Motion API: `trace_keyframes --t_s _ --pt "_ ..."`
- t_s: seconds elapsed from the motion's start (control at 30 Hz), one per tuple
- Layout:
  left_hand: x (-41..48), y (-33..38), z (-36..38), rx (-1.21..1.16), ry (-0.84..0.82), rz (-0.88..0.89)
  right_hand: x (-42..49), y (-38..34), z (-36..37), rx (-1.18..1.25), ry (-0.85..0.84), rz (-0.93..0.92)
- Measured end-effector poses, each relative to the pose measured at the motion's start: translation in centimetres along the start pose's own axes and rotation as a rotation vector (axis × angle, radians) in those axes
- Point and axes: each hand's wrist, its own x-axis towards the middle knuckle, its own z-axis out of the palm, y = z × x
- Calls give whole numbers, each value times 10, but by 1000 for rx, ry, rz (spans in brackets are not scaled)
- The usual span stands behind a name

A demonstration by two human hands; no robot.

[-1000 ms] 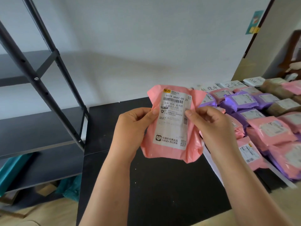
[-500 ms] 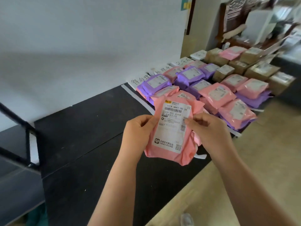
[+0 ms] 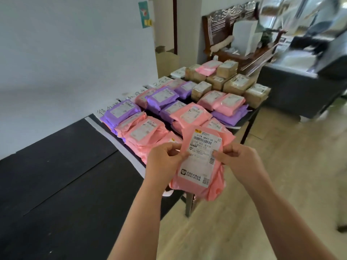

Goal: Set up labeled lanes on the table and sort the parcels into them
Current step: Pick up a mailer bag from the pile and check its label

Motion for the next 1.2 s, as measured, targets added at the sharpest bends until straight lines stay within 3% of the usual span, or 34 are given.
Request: trace_keyframes --t_s 0.33,0.67,0.9,1.2 --pt "41 20 129 59 58 57 61 40 -102 -11 104 -6" --pt "158 31 176 163 30 24 172 49 -112 4 51 68" --pt "263 62 210 213 -21 57 279 26 -127 33 123 77" --pt "349 62 236 328 83 -27 381 33 -118 180 208 213"
